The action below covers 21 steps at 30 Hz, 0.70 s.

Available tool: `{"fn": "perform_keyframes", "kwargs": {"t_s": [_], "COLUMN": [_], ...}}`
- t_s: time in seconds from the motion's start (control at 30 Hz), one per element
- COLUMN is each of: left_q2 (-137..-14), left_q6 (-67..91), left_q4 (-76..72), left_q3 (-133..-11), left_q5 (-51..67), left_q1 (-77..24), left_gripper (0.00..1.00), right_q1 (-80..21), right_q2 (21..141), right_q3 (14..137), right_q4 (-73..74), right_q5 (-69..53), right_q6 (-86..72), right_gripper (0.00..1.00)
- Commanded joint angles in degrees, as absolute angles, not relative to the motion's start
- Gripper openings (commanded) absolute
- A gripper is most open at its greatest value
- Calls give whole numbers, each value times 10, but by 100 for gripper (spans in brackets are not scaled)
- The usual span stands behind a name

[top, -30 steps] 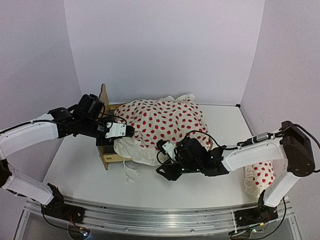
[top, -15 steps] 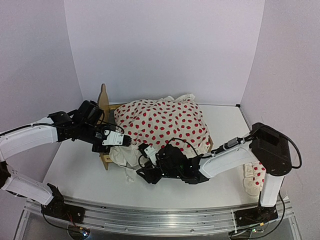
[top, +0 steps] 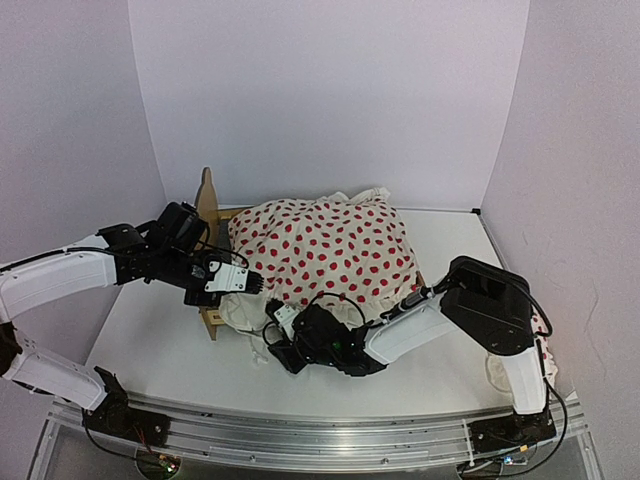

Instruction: Set up the pet bed

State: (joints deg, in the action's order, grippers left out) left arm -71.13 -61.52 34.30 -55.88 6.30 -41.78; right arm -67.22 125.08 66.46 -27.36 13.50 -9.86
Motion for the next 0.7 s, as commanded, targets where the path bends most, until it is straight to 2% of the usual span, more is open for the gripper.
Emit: {"fn": "perform_keyframes", "kwargs": {"t_s": [0.0,0.13,0.2,0.4,0.47,0.67], "left_q2": [-699,-688,-686,-688,-686,-675], "left_q6": [-631,-656,-663,-669,-672,-686], "left_q4": [337,334,327,326,331,384], "left_q3": [-543,-521,-512,-500,-497,-513], "left_q5": [49,32,22,13,17,82], "left_q1": [-415,-416,-415,-415,-415,-415], "left_gripper": [0,0,0,3,12,50], "right_q1": [-674,-674,-674,-677,-680,-686], "right_q2": [1274,1264,1253,1183,1159,1127], "right_q3": [685,674,669,656,655,683], "right_q4": [-276,-267,-255,-187,-171,-114], "right_q5": [157,132,105,-5,-38,-96], "right_q6": [-93,-92,-88,-83,-82,-82], "right_gripper": [34,9,2,0,0,0]}}
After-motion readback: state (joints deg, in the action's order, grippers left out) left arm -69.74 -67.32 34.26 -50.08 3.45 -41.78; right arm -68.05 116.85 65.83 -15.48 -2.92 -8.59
